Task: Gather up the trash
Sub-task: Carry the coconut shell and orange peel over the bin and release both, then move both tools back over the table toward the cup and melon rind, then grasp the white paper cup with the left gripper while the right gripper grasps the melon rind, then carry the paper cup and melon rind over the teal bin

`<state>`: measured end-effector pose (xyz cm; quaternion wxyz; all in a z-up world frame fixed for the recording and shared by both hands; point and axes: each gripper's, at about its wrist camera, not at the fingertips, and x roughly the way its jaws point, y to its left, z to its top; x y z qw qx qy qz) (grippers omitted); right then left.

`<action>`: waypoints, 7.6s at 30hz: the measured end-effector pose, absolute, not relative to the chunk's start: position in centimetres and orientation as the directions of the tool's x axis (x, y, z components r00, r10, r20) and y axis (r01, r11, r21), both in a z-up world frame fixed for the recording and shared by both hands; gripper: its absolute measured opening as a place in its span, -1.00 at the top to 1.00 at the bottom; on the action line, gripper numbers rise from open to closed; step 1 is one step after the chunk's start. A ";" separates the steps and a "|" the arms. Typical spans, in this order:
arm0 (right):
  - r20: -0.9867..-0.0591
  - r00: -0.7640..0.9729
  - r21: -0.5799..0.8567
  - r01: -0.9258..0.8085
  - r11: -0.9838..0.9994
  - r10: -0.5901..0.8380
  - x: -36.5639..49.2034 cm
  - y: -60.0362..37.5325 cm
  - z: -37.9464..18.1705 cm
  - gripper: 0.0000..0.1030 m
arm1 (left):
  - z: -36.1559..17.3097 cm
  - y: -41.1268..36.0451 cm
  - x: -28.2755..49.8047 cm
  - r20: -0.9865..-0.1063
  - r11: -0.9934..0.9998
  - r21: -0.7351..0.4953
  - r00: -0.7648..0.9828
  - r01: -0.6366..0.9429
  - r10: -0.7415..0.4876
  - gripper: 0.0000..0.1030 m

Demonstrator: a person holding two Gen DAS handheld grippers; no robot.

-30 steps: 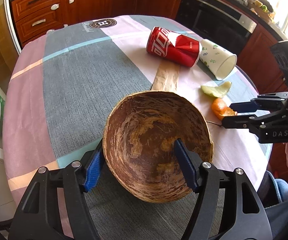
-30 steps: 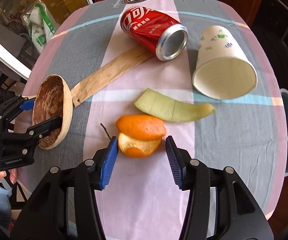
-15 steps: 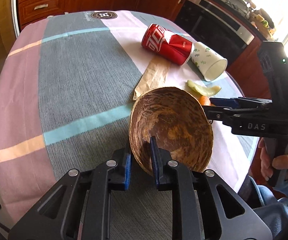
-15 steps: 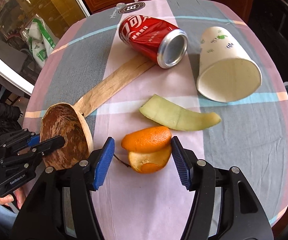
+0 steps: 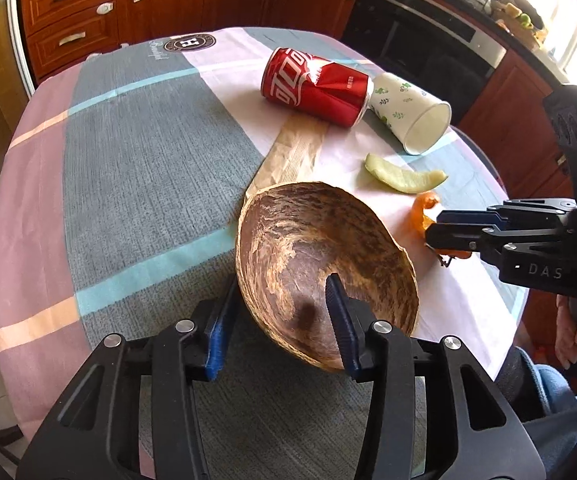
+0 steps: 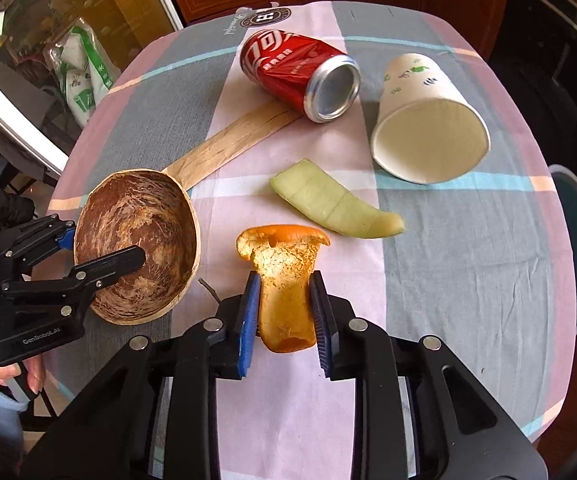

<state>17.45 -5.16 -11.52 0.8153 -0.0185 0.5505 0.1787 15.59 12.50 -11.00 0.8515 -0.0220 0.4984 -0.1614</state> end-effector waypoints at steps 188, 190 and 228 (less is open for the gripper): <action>-0.673 0.597 0.587 0.070 0.807 0.438 18.6 -32.2 -9.6 0.83 | -6.7 -10.4 26.4 -0.821 0.941 0.096 0.560 0.324 -0.109 0.92; -0.666 0.607 0.592 0.075 0.802 0.435 18.4 -32.9 -9.5 0.83 | -6.3 -11.3 26.1 -0.819 0.936 0.101 0.562 0.338 -0.115 0.92; -0.722 0.647 0.565 0.348 0.748 0.245 18.1 -49.9 -12.7 0.83 | -9.1 -31.4 27.8 -0.889 0.780 -0.040 0.334 0.625 -0.313 0.92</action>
